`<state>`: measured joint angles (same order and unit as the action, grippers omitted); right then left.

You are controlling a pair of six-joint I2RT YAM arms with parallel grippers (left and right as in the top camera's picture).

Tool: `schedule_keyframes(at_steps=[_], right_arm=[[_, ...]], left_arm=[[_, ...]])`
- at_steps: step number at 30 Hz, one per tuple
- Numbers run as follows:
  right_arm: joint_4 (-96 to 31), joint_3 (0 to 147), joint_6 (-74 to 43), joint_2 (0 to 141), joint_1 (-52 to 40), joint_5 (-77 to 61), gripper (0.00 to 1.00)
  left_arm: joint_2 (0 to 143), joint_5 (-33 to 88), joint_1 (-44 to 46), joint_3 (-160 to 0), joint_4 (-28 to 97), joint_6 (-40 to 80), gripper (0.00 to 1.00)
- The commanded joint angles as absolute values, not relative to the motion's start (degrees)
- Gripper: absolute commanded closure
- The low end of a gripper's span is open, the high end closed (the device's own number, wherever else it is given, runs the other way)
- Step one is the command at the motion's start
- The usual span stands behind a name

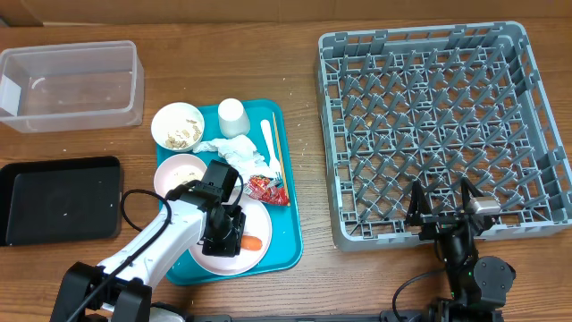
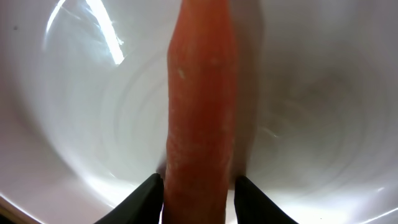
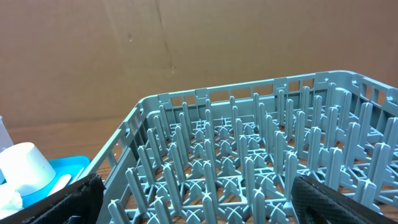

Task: Sort waste into correct bins and load items into the dishwasher rack
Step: 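Grasp the orange carrot on the white plate with the left gripper, then carry the carrot left and drop it onto the black tray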

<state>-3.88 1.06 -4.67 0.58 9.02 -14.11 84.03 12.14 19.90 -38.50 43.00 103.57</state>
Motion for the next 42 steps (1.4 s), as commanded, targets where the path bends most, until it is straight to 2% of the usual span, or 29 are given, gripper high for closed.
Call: schedule_keyframes(at_steps=[1,4,9,11,19,21,28,33,34,42], right_arm=[[-3.49,0.47,-4.49,0.16,9.39,-13.56,0.00],[-3.49,0.47,-4.49,0.16,9.39,-13.56,0.00],[-3.49,0.47,-4.49,0.16,9.39,-13.56,0.00],[-3.49,0.47,-4.49,0.16,9.39,-13.56,0.00],[-3.49,0.47,-4.49,0.16,9.39,-13.56,0.00],[-3.49,0.47,-4.47,0.16,9.39,-13.56,0.00],[-3.49,0.47,-4.47,0.16,9.39,-13.56,0.00],[-3.49,0.47,-4.47,0.16,9.39,-13.56,0.00],[-3.49,0.47,-4.47,0.16,9.39,-13.56,0.00],[-3.49,0.47,-4.49,0.16,9.39,-13.56,0.00]], left_arm=[[86.17,10.07,20.16,-36.56,43.44,102.65,0.67],[86.13,10.07,20.16,-36.82,43.57,101.12,0.68],[86.13,10.04,20.16,-37.82,46.22,100.79,0.80],[86.13,9.87,20.16,-38.72,47.79,100.22,0.80],[86.13,4.08,20.16,-49.19,63.94,98.08,0.87],[86.13,2.48,20.16,-52.82,68.05,96.99,0.94],[86.13,-0.71,18.37,-65.32,75.20,87.83,0.92],[86.13,-1.06,9.67,-72.77,78.39,78.26,0.91],[86.13,-1.04,4.16,-75.09,79.29,74.50,0.91],[86.43,1.10,-18.41,-77.08,75.18,66.17,0.90]])
